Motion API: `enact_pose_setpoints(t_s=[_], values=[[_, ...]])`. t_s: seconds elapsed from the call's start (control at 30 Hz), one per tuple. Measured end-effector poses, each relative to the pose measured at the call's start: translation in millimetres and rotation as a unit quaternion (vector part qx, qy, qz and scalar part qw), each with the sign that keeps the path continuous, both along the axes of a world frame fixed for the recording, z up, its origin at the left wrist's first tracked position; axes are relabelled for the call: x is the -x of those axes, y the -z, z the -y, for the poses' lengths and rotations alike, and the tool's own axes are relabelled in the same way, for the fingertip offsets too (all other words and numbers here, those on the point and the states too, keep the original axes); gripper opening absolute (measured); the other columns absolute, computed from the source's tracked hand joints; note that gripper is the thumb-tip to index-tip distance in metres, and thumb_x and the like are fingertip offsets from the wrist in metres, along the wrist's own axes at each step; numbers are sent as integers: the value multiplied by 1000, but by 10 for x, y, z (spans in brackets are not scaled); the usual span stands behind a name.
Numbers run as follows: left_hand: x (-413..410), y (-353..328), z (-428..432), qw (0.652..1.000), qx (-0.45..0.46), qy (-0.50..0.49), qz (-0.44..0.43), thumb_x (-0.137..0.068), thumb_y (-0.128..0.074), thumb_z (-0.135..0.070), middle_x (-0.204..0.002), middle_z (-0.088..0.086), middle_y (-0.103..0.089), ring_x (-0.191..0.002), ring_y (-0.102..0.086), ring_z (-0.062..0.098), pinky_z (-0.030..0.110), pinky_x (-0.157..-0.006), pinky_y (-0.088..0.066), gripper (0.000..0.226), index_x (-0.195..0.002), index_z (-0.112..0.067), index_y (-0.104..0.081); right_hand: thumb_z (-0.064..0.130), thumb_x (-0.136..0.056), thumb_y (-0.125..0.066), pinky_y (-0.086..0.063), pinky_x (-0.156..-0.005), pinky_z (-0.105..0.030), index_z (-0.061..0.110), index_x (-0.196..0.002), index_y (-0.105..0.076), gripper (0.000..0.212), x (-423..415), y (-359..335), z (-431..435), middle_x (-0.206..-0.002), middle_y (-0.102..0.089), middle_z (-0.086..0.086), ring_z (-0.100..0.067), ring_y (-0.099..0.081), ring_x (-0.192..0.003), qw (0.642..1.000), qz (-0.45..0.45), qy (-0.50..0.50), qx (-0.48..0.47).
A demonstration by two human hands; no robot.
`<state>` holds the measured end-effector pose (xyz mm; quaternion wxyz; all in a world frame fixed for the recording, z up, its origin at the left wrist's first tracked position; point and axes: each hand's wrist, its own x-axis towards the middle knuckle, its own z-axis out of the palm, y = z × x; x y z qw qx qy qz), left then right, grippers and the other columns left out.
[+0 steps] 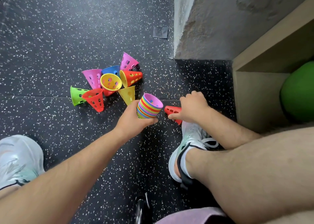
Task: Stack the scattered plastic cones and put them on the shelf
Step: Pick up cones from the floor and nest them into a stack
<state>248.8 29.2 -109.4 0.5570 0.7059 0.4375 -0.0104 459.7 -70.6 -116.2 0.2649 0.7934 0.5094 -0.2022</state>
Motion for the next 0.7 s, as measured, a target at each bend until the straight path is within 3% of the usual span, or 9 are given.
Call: enact_pose_setpoints(t_s=[0.17,0.27,0.33,0.43,0.5,0.6,0.7], values=[[69,114,5,1000,-1,-5,-10,-68,-95,-34,-102,-11,-69,-88,-68,3,31,-82,-56,61,-116,-29,-57,90,-66,-54,-34,-99,-41,28,-111,-55,77,0,-41,40,-103,-64,1,-25,-55,-104,998,-40,-12,38],[105,140,-16,1000,0,-1,-17,-68,-95,-34,-101,-10,-70,-88,-68,4,34,-85,-58,58,-113,-31,-58,70,-77,-64,-41,-97,-41,28,-114,-53,57,-24,-85,19,-98,-59,3,-23,-57,-92,997,-73,9,-11],[121,143,-31,1000,-4,1,-14,-69,-95,-31,-100,-9,-70,-86,-68,4,34,-84,-58,55,-111,-31,-60,53,-81,-70,-48,-87,-40,27,-121,-51,52,-53,-114,-21,-111,-54,0,-24,-58,-90,989,-120,45,-79],[140,128,-62,1000,-8,-4,-9,-69,-94,-30,-98,-8,-71,-84,-68,3,29,-80,-57,51,-108,-32,-61,32,-81,-74,-51,-88,-39,24,-135,-47,61,-110,-197,-130,-131,-48,2,-24,-59,-106,957,-203,58,-200],[152,101,-74,1000,-12,-12,-9,-70,-94,-27,-97,-9,-71,-84,-67,1,21,-76,-54,48,-103,-34,-60,29,-80,-75,-49,-93,-39,22,-141,-44,69,-105,-253,-240,-139,-46,4,-23,-57,-115,947,-209,22,-245],[179,89,-93,999,-16,-28,0,-70,-94,-24,-95,-6,-72,-82,-68,5,25,-76,-56,46,-99,-35,-60,27,-79,-73,-47,-97,-41,20,-146,-39,75,8,-288,-390,-148,-44,3,-26,-56,-119,948,-170,-90,-253],[205,37,-94,999,-30,-30,8,-70,-94,-23,-94,-8,-70,-82,-67,3,18,-72,-54,49,-94,-40,-56,17,-77,-66,-44,-104,-37,27,-154,-26,88,155,-306,-436,-150,-46,3,-21,-53,-126,931,-271,-106,-222]])
